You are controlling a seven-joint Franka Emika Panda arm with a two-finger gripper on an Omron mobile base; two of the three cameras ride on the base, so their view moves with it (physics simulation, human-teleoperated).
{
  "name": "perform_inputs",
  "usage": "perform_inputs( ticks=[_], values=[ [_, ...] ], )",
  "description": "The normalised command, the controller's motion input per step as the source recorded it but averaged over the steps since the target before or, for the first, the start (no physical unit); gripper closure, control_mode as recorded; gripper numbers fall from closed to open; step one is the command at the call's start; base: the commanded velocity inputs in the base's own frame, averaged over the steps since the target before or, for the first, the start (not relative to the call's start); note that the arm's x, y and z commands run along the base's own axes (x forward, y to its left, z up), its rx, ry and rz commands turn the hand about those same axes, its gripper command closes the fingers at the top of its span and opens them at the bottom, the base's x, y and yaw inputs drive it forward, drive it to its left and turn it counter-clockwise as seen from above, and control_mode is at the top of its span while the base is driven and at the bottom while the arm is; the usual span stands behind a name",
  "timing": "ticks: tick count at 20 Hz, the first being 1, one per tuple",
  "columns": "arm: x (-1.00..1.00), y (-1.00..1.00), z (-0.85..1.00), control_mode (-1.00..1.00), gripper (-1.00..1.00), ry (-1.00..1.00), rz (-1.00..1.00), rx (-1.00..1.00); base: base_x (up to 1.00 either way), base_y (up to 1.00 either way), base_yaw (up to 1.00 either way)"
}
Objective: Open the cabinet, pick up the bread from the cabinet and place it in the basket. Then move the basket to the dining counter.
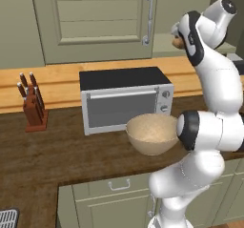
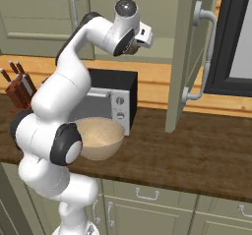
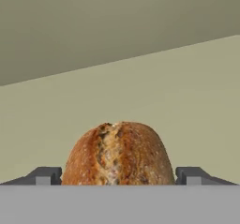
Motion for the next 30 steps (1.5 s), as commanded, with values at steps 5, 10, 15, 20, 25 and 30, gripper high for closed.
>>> perform_inputs(
  ticks=[5, 10, 15, 20, 25, 30],
  values=[
    [-1.0, 0.02, -0.03, -1.0, 1.0, -0.05, 0.0, 0.0, 0.0, 0.0, 0.0],
    [-1.0, 0.11, 0.0, -1.0, 1.0, 0.13, 0.0, 0.0, 0.0, 0.0, 0.0],
    [-1.0, 0.34, -0.16, -1.0, 1.0, 0.29, 0.0, 0.0, 0.0, 0.0, 0.0],
    [-0.76, 0.33, -0.93, -1.0, 1.0, 0.22, 0.05, 0.0, 0.0, 0.0, 0.0],
    [0.07, 0.49, -1.0, -1.0, 1.0, 0.02, 0.16, 0.0, 0.0, 0.0, 0.0],
    [0.42, 0.44, -0.98, -1.0, 1.0, -0.02, 0.16, -0.01, 0.0, 0.0, 0.0]
  ],
)
